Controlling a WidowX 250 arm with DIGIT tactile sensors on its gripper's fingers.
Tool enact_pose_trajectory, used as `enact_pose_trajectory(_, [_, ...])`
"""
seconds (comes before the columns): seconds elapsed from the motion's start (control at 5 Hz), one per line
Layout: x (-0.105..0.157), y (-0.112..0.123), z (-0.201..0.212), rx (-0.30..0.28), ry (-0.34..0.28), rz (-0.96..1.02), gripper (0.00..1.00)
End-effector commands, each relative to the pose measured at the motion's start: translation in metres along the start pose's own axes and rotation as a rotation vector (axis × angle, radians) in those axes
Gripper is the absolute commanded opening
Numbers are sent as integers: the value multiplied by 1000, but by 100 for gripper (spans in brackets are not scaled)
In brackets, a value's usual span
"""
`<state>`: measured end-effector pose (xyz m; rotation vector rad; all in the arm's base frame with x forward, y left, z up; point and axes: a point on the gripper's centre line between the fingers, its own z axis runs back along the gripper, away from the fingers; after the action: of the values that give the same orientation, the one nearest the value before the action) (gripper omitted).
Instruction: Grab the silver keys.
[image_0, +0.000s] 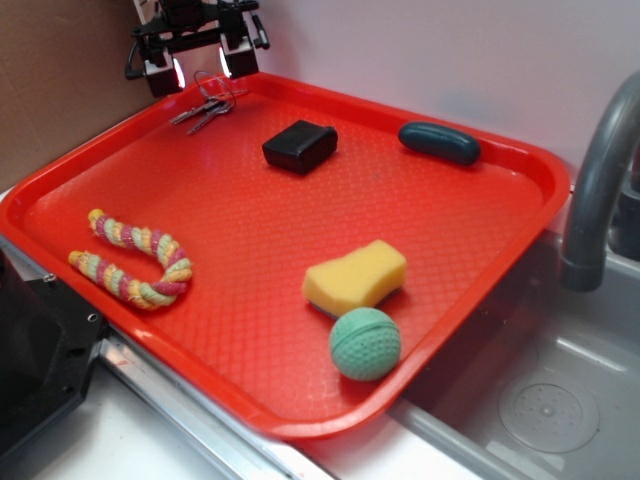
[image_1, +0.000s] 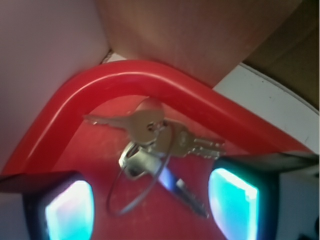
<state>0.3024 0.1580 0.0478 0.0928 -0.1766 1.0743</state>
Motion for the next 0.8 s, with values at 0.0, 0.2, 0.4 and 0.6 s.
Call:
enact_pose_trajectory(0.0, [15,8,3,13,-32,13,82])
enact_pose_trajectory(0.2, [11,5,-2,38,-22,6,18])
enact_pose_trajectory(0.4, [7,2,-11,64,-4,-5,6])
enact_pose_trajectory(0.6, [5,1,-11,77,-7,-8,0])
